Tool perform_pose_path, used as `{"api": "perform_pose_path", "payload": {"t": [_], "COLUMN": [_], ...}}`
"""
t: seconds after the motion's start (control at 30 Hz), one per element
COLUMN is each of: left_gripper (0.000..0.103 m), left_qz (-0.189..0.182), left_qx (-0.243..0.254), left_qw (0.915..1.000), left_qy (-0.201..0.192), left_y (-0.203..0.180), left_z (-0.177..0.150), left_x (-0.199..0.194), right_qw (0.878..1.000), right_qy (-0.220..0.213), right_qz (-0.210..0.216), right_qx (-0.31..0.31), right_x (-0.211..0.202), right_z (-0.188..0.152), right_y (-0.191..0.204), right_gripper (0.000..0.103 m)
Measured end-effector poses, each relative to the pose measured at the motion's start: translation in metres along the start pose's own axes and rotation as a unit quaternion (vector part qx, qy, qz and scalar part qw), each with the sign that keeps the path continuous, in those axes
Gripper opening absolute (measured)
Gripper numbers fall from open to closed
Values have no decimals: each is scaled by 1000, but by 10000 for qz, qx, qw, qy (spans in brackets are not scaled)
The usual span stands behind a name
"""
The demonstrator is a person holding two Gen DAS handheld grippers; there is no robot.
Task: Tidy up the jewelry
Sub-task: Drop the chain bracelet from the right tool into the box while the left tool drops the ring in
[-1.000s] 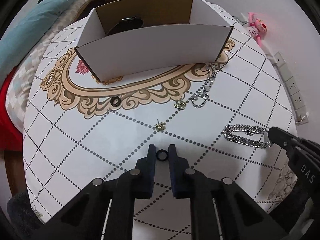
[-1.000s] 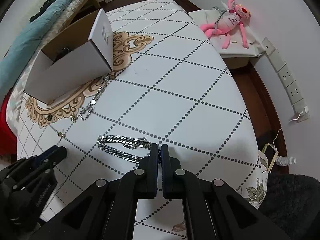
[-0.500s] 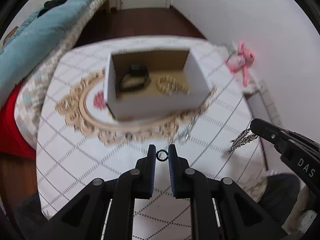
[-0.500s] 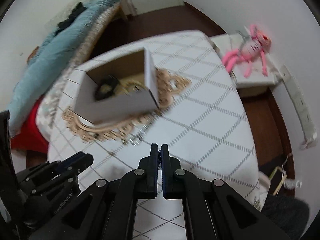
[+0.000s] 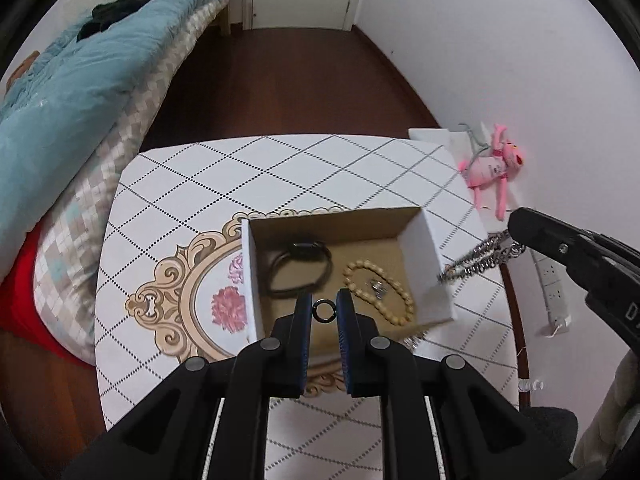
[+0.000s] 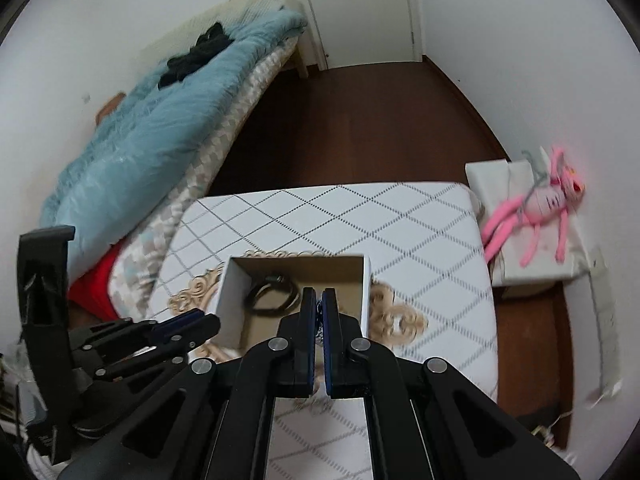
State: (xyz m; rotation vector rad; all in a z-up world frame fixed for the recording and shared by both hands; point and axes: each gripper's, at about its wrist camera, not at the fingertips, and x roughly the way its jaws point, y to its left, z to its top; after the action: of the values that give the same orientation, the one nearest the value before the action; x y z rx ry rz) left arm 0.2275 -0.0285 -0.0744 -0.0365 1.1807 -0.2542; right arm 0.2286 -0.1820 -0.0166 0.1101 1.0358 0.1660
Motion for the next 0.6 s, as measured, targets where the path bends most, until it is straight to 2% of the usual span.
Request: {"api": "perform_pose_path", "payload": {"t": [0.23, 0.27, 0.3, 0.33, 0.37, 0.4, 0.47, 0.5, 0.53, 0.57, 0.6], "left_gripper": [14, 22, 37, 48, 65, 70, 70, 74, 79, 91, 98], "left_qz": [278, 334, 388, 431, 457, 485, 540, 597, 618, 658, 700], "left_qx": [-204, -227, -242, -267, -286, -320, -349, -378, -396, -412, -417], "left_qw": [9984, 9981, 9979, 9978, 9977, 9977, 9975, 9971, 9969, 9967, 9965], "left_qy": [439, 459, 462, 436, 412, 355, 294, 284, 272, 240, 210], "left_y": [15, 17, 19, 21, 22, 25, 28, 30, 32, 34, 36], "left_z": [15, 17, 19, 20, 21, 23, 26, 27, 28, 29, 29], "left_x": [33, 35, 36, 36, 35, 33, 30, 29, 29, 28, 27], "right_qw": [9974, 9971, 9963, 9955, 9947, 9940, 9936, 9935, 9934, 9935, 9934], "right_qy": [662, 721, 815, 896, 986, 1053, 1086, 1095, 1097, 1095, 1094], "right_qz": [-164, -188, -225, -244, -281, -285, -296, -318, -321, -321, -334], "right_qx": [-213, -183, -178, -180, -123, -89, -48, -36, -11, 34, 54], "right_x": [62, 68, 76, 81, 88, 92, 96, 96, 96, 95, 95], "right_z": [20, 22, 24, 24, 25, 25, 25, 25, 24, 23, 24], "right_y": [-2, -4, -6, -7, -10, -13, -17, -18, -21, -24, -25], "right_gripper": [3, 3, 3, 4, 5, 5, 5, 5, 5, 7, 11]}}
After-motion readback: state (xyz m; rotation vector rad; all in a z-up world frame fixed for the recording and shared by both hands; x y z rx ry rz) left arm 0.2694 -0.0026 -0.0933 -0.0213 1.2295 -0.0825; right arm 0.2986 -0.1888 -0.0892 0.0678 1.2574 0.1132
